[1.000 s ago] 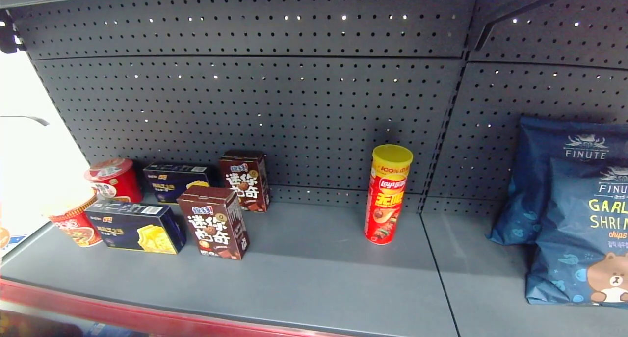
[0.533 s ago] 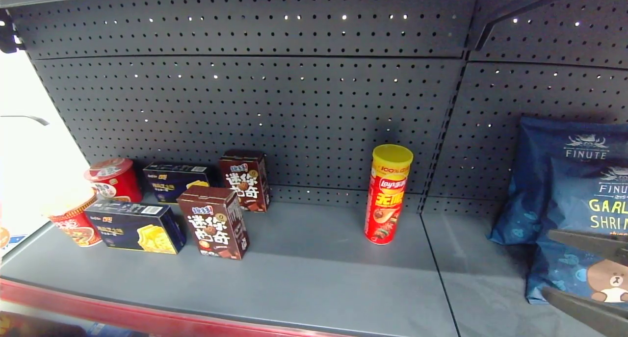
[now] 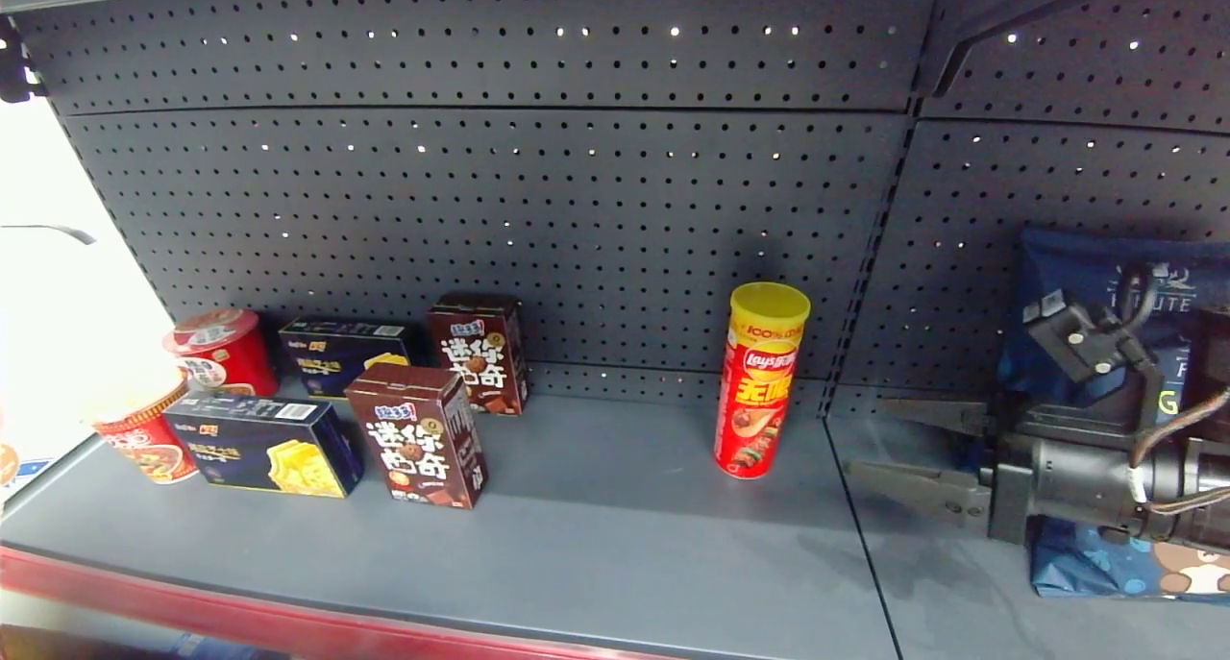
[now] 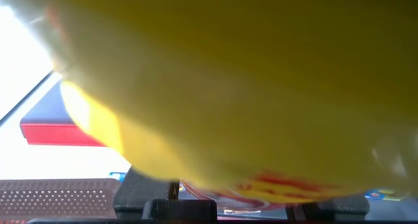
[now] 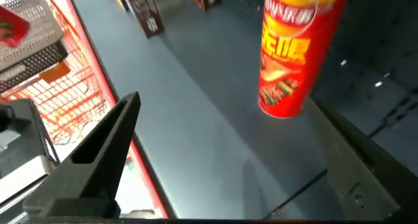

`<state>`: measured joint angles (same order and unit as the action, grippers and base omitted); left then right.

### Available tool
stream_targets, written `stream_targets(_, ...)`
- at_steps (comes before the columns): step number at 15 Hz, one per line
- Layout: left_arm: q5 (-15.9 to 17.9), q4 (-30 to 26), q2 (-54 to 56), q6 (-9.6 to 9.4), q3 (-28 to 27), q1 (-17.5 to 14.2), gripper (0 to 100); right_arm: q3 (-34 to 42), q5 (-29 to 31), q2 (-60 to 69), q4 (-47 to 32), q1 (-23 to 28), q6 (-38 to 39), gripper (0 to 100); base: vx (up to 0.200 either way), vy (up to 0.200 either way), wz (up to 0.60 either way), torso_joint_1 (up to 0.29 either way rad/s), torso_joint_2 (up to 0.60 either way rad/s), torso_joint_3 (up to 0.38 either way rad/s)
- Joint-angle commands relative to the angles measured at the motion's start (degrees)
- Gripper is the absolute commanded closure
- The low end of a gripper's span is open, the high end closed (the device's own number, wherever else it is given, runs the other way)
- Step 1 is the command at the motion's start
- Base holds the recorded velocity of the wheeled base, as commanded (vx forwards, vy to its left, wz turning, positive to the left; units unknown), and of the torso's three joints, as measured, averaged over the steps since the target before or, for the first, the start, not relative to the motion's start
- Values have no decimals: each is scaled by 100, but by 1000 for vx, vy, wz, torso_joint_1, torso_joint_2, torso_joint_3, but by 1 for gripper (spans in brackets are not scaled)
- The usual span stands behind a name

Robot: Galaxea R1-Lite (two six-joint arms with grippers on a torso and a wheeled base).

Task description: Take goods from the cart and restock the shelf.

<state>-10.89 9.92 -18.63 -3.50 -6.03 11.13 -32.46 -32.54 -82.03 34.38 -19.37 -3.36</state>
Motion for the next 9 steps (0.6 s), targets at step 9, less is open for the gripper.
stream_targets(9,-1,1,35,-2,-161,21,100,-1254,-42,-2036,34,109,-129,0,0,0,0,0,0,0)
